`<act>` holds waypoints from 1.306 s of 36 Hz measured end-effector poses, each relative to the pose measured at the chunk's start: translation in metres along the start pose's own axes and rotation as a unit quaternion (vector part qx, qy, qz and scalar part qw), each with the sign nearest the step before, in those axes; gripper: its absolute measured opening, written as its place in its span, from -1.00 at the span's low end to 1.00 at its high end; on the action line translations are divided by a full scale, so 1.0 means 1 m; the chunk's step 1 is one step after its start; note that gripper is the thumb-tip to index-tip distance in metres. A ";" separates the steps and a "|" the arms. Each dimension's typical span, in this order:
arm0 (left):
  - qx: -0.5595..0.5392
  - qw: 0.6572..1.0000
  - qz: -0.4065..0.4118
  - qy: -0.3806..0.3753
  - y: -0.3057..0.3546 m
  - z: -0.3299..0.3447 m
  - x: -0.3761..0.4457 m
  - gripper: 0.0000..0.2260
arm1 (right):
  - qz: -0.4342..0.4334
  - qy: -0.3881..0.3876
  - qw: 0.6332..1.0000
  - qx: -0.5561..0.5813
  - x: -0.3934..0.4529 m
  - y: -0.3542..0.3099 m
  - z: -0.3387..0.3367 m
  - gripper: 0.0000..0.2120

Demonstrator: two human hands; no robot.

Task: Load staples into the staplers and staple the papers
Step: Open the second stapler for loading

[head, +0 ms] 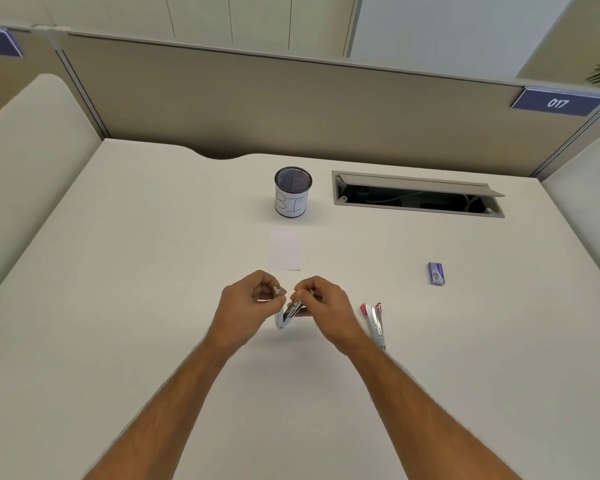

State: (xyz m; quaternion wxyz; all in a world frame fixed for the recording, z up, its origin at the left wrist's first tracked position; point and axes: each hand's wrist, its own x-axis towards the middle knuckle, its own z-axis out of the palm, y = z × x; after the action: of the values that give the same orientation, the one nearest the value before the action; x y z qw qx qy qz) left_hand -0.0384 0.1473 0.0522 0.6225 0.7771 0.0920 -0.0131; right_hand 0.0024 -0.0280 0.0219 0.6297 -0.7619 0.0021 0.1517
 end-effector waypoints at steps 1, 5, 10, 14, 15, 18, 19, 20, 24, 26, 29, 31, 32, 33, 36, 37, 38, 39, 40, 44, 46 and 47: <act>-0.018 1.000 0.001 0.009 0.000 -0.001 0.001 -0.87 | 0.014 0.000 0.999 0.041 0.000 -0.001 -0.002 -0.88; -0.080 0.996 -0.008 0.038 -0.002 -0.008 0.004 -0.82 | 0.047 0.031 0.982 0.181 0.002 -0.003 -0.013 -0.83; -0.069 0.997 -0.025 0.023 -0.001 -0.015 0.009 -0.74 | 0.057 0.059 0.969 0.233 0.007 -0.003 -0.023 -0.84; -0.052 0.998 -0.048 0.000 -0.002 -0.020 0.009 -0.75 | 0.061 0.082 0.959 0.266 0.009 -0.004 -0.027 -0.84; -0.049 0.997 -0.054 -0.008 -0.004 -0.020 0.008 -0.77 | 0.060 0.084 0.956 0.275 0.009 -0.004 -0.028 -0.83; -0.052 0.995 -0.079 -0.031 -0.008 -0.021 0.005 -0.77 | 0.059 0.084 0.949 0.300 0.009 -0.006 -0.030 -0.81; -0.054 0.994 -0.087 -0.037 -0.009 -0.020 0.004 -0.74 | 0.057 0.082 0.947 0.306 0.008 -0.007 -0.031 -0.81; -0.053 0.993 -0.094 -0.044 -0.010 -0.020 0.003 -0.72 | 0.055 0.080 0.945 0.311 0.007 -0.008 -0.032 -0.80; -0.022 0.991 -0.108 -0.079 -0.012 -0.017 0.002 -0.75 | 0.049 0.058 0.940 0.333 0.003 -0.012 -0.034 -0.79; -0.011 0.990 -0.102 -0.093 -0.009 -0.013 0.002 -0.74 | 0.049 0.043 0.939 0.337 0.001 -0.014 -0.034 -0.79; -0.006 0.991 -0.084 -0.101 0.002 -0.002 0.002 -0.75 | 0.049 0.025 0.940 0.337 -0.002 -0.015 -0.033 -0.79; 0.015 0.994 -0.049 -0.098 0.006 0.007 0.001 -0.72 | 0.048 0.014 0.941 0.334 -0.004 -0.016 -0.032 -0.78; 0.033 0.994 -0.029 -0.095 0.006 0.011 0.001 -0.67 | 0.047 0.010 0.942 0.333 -0.004 -0.017 -0.032 -0.77; 0.051 0.994 -0.011 -0.095 0.007 0.015 0.001 -0.62 | 0.046 0.005 0.942 0.333 -0.005 -0.017 -0.033 -0.76; 0.102 0.988 0.035 -0.110 0.014 0.022 0.000 -0.51 | 0.040 -0.005 0.943 0.331 -0.005 -0.019 -0.035 -0.75; 0.120 0.984 0.049 -0.118 0.016 0.023 0.000 -0.49 | 0.038 -0.007 0.943 0.330 -0.005 -0.020 -0.036 -0.75; 0.139 0.981 0.064 -0.124 0.017 0.024 0.000 -0.47 | 0.037 -0.007 0.943 0.330 -0.006 -0.020 -0.037 -0.75; 0.156 0.977 0.075 -0.126 0.018 0.025 0.000 -0.46 | 0.036 -0.007 0.943 0.330 -0.006 -0.021 -0.038 -0.75; 0.170 0.973 0.085 -0.127 0.017 0.026 0.000 -0.46 | 0.035 -0.008 0.944 0.327 -0.006 -0.021 -0.038 -0.75; 0.208 0.962 0.120 -0.127 0.017 0.031 0.001 -0.47 | 0.035 -0.006 0.948 0.316 -0.007 -0.021 -0.039 -0.75; 0.220 0.958 0.129 -0.129 0.018 0.034 0.002 -0.48 | 0.037 -0.003 0.949 0.313 -0.008 -0.020 -0.039 -0.75; 0.226 0.957 0.132 -0.129 0.018 0.035 0.002 -0.49 | 0.038 -0.002 0.949 0.313 -0.008 -0.020 -0.039 -0.75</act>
State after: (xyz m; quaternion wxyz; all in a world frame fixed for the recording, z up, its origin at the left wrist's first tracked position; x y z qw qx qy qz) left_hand -0.0303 0.1100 0.0617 0.4338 0.8942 -0.0977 -0.0518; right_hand 0.0078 -0.0628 0.0493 0.8302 -0.5258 0.0768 0.1686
